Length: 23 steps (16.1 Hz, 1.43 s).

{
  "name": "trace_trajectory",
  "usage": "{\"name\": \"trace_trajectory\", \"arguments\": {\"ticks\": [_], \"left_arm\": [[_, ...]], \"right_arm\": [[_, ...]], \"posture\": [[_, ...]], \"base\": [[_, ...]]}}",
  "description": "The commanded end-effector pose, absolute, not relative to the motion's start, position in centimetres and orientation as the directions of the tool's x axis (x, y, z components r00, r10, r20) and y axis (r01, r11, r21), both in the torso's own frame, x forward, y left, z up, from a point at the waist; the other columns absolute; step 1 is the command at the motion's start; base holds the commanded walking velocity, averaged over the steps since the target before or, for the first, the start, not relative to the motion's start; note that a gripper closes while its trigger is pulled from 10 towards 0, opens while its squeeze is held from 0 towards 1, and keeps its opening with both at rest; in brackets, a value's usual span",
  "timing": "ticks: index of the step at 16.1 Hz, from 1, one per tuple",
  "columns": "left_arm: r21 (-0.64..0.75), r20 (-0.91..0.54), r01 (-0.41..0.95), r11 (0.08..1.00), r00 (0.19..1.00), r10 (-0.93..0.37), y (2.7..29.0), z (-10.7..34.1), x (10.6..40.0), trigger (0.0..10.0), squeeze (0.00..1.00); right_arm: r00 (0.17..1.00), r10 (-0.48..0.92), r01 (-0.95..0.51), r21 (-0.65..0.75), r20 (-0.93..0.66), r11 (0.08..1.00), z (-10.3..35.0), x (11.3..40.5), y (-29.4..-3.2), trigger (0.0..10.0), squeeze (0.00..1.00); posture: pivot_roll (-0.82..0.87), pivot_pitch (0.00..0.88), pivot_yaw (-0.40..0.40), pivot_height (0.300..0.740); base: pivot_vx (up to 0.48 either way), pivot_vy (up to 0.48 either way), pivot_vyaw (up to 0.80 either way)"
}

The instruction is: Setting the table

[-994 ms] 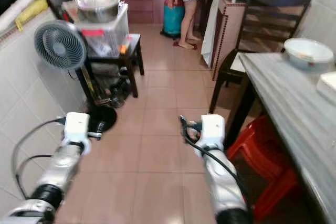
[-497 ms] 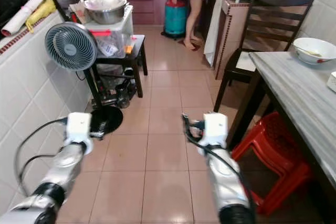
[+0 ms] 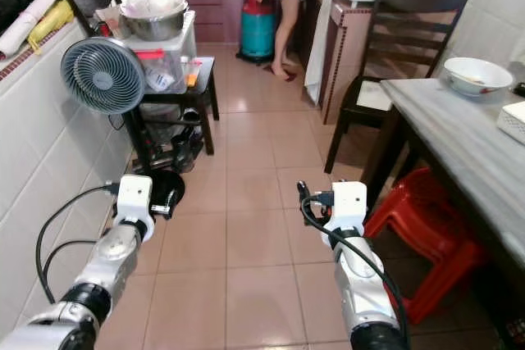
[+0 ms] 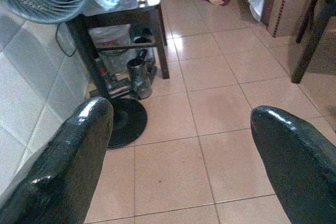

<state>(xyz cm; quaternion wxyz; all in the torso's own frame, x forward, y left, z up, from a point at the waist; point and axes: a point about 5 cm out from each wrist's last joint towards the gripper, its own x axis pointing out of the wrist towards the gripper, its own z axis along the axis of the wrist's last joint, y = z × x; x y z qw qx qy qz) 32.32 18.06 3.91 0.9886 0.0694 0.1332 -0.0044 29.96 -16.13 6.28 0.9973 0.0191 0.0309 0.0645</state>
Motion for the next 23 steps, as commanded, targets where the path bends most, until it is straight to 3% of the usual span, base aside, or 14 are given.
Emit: {"name": "trace_trajectory", "arguments": {"ticks": [1, 8, 11, 15, 18, 23], "left_arm": [[0.149, -0.257, 0.009, 0.989, 0.966, 0.031, 18.7, 4.1, 32.4, 10.0, 0.00], [0.156, -0.254, 0.011, 0.988, 0.967, 0.029, 18.7, 4.1, 32.4, 10.0, 0.00], [0.190, -0.295, 0.039, 0.981, 0.955, 0.019, 18.6, 3.3, 32.0, 10.0, 0.00], [0.174, -0.434, 0.060, 0.983, 0.901, 0.021, 19.3, 1.3, 30.7, 10.0, 0.00], [0.158, -0.514, 0.047, 0.986, 0.857, 0.042, 19.5, 0.0, 29.7, 10.0, 0.00], [0.172, -0.653, 0.152, 0.973, 0.757, -0.003, 19.3, -2.9, 26.7, 10.0, 0.00]], "right_arm": [[0.987, 0.155, -0.152, 0.047, -0.047, 0.987, 6.5, 30.1, -15.4, 10.0, 0.00], [0.986, 0.159, -0.157, 0.044, -0.048, 0.987, 6.3, 30.1, -15.4, 10.0, 0.00], [0.986, 0.151, -0.149, 0.034, -0.069, 0.988, 5.8, 30.2, -16.0, 10.0, 0.00], [0.974, 0.150, -0.154, -0.010, -0.169, 0.988, 3.7, 29.8, -17.0, 10.0, 0.00], [0.956, 0.142, -0.150, -0.013, -0.256, 0.989, 2.0, 29.4, -17.0, 10.0, 0.00], [0.883, 0.066, -0.078, -0.005, -0.465, 0.997, -1.9, 27.0, -17.6, 10.0, 0.00]], "posture": [[-0.04, 0.000, 0.004, 0.740], [-0.04, 0.000, 0.006, 0.740], [-0.04, 0.000, 0.006, 0.740], [-0.03, 0.000, -0.008, 0.740], [-0.03, 0.000, 0.002, 0.740], [-0.05, 0.000, 0.038, 0.740]], "base": [[0.000, 0.480, 0.00], [0.000, 0.480, 0.00], [0.000, 0.000, 0.00], [0.000, 0.000, 0.00], [0.000, 0.000, 0.72], [0.000, 0.000, 0.44]]}}
